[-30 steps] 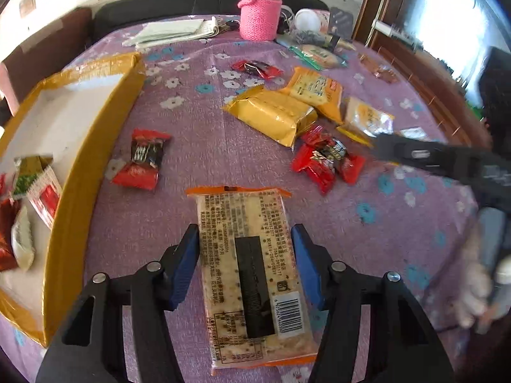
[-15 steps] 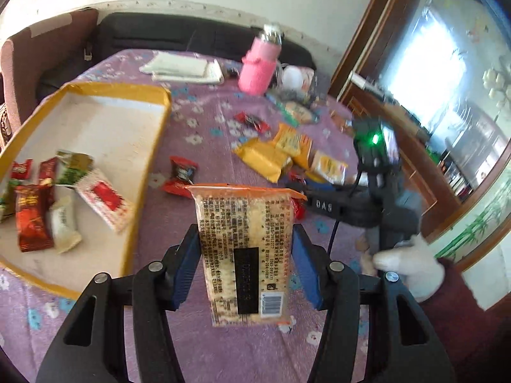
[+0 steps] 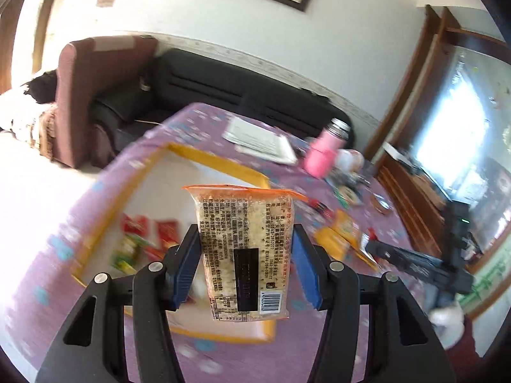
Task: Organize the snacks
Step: 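Carry the cracker pack over the tray and open the left gripper, then grasp the red candy with the left gripper while the right grasps another red candy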
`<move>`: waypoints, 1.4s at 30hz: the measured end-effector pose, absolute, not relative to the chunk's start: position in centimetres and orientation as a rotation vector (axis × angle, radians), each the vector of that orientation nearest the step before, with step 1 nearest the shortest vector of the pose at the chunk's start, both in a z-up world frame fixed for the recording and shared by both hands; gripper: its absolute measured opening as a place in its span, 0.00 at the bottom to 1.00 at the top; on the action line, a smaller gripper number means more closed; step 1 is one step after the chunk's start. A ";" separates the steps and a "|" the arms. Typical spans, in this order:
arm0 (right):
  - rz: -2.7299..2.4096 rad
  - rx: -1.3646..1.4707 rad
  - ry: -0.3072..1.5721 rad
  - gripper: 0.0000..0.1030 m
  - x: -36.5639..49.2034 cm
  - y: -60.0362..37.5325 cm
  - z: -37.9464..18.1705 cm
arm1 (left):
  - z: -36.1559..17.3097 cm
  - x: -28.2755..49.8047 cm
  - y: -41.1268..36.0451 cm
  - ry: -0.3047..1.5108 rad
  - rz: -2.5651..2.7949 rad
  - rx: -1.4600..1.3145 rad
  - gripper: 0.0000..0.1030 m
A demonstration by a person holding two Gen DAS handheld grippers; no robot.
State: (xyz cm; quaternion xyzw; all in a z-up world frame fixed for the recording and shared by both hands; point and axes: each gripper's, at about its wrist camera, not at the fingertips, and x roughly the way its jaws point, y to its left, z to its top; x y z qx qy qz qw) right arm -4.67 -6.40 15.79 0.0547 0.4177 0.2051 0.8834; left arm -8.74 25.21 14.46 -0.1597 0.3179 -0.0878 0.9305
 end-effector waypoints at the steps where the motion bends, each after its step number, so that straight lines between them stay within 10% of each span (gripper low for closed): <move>1: 0.469 0.111 0.873 0.24 -4.5 -4.6 16.2 | 14.5 -8.1 25.8 0.653 -0.168 -0.327 0.53; 15: 0.541 -0.039 1.028 0.24 2.8 11.8 9.5 | 9.0 3.6 30.6 0.798 -0.055 -0.346 0.53; 21: 0.535 -0.040 1.037 0.39 4.3 12.1 8.1 | 8.5 4.1 30.7 0.804 -0.070 -0.393 0.53; 30: 0.546 -0.006 0.827 0.44 -1.3 8.1 13.3 | 14.0 -4.1 27.1 0.613 -0.003 -0.198 0.80; 42: 0.415 0.155 0.756 0.53 -9.8 -4.6 15.1 | 16.2 -14.5 25.5 0.525 -0.090 -0.357 0.80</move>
